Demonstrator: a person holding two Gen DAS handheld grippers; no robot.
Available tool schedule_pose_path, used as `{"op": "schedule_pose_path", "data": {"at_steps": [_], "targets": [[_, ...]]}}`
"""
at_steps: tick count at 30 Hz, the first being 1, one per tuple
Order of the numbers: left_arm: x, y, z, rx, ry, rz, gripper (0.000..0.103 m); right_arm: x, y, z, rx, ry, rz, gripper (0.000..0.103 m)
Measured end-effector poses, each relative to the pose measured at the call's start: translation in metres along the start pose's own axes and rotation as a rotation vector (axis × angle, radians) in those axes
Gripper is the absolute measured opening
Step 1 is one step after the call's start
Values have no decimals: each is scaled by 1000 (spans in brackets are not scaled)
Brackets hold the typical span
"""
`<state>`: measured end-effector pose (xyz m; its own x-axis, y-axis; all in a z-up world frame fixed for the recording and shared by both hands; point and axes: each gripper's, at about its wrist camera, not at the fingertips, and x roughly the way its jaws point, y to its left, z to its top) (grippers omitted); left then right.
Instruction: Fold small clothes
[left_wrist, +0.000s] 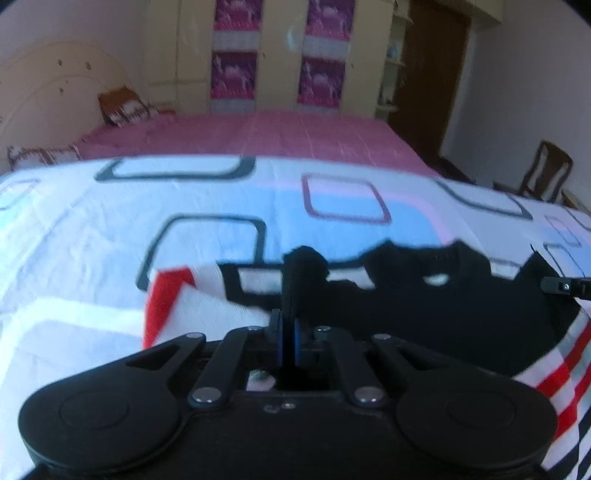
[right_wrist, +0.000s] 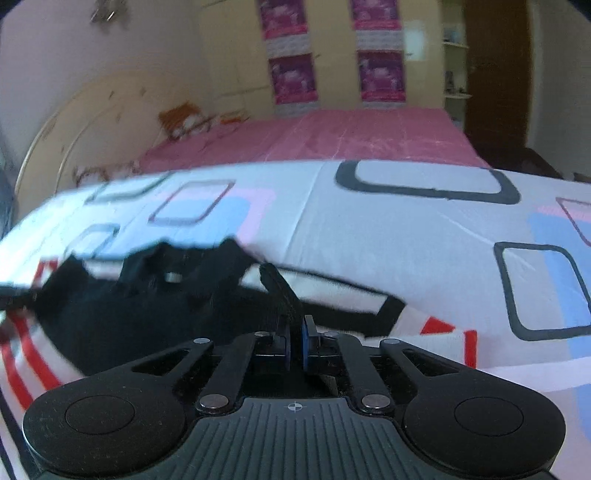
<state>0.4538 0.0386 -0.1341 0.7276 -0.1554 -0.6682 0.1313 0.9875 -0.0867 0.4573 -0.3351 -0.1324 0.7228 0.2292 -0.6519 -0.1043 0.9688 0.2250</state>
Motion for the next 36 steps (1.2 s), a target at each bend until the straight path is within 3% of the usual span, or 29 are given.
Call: {"op": "schedule_pose_path", "data": {"at_steps": [4,9,14,15,17,18,19,24,30,36], "targets": [[-2,9,7,-45,-55,50,5,-3,-4,2,32,-44,-53,5],[19,9,-2,-54,-29,121,6,13,-17,-5,116,-24,-143,5],[25,-7,-9,55,-32,180,7,16,-18,-5,129,-21,-179,5],[23,-7,-8,60,-29,170,10,14,-17,-4,117,-17,-174,5],[17,-6,-8,68,-19,153,31,5,-15,-3,110,-22,-159,20],[13,-5,-8,66,-16,147,35,-1,-12,-3,112,-35,-157,40],[8,-4,-9,60,-18,136,39,-9,-8,-3,111,-53,-151,50],[-26,-8,-12,20,-51,98,45,-39,27,-6,59,-70,-83,50],[-35,-46,-25,57,16,-11,47,-37,81,-24,-14,-14,-7,50],[-24,-54,-39,44,91,33,49,-28,108,-38,-53,19,-6,50]]}}
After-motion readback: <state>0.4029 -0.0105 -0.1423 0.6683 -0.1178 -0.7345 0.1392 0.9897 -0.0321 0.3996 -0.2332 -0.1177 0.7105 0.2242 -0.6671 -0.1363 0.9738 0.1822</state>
